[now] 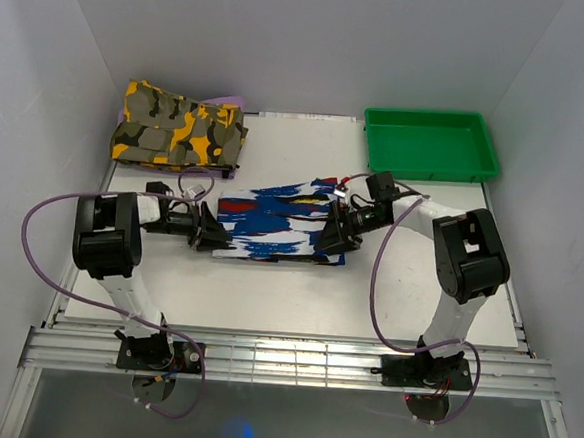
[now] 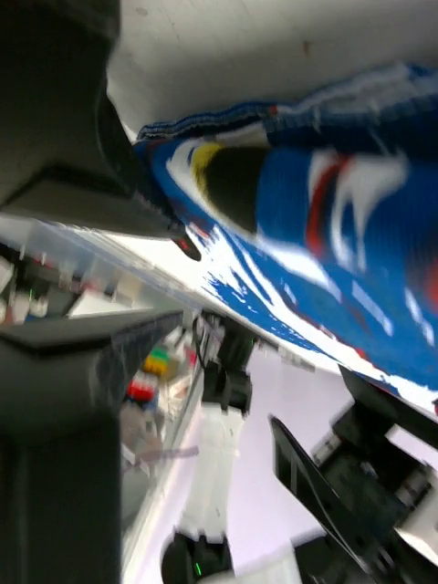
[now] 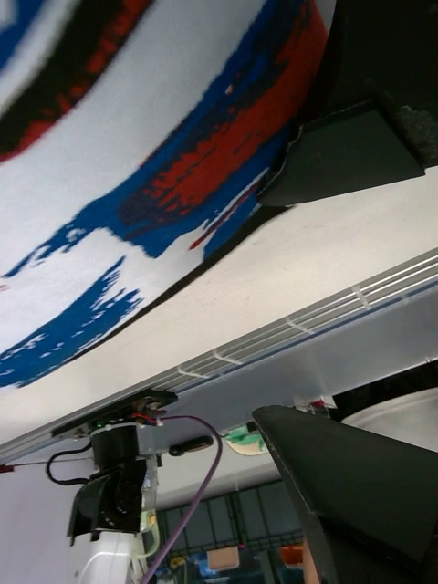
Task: Fold and stack the trousers
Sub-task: Fold the trousers
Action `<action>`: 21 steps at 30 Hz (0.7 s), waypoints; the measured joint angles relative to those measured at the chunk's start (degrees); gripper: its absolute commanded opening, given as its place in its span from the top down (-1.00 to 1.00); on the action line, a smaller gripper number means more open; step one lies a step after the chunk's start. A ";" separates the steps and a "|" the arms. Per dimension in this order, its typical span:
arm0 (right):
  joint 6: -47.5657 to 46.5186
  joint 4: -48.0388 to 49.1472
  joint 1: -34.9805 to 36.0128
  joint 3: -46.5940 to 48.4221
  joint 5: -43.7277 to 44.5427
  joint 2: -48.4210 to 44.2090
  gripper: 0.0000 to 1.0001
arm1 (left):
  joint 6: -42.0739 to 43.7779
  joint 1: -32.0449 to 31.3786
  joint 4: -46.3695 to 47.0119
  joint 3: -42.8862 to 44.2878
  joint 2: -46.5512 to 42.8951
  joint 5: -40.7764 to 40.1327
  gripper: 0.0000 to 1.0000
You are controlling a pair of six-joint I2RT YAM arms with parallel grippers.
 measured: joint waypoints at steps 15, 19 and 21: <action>2.05 -2.27 -2.67 29.00 3.56 -0.28 -0.90 | 15.56 -3.61 -9.27 22.10 -13.22 -1.29 -0.10; 3.76 1.03 -2.64 39.36 3.50 15.54 -0.82 | 5.09 -5.49 2.71 22.86 -1.03 -0.98 -0.05; 4.20 1.68 -2.80 41.00 3.85 21.11 -0.81 | 1.03 -5.44 7.02 22.99 5.73 -1.70 -0.04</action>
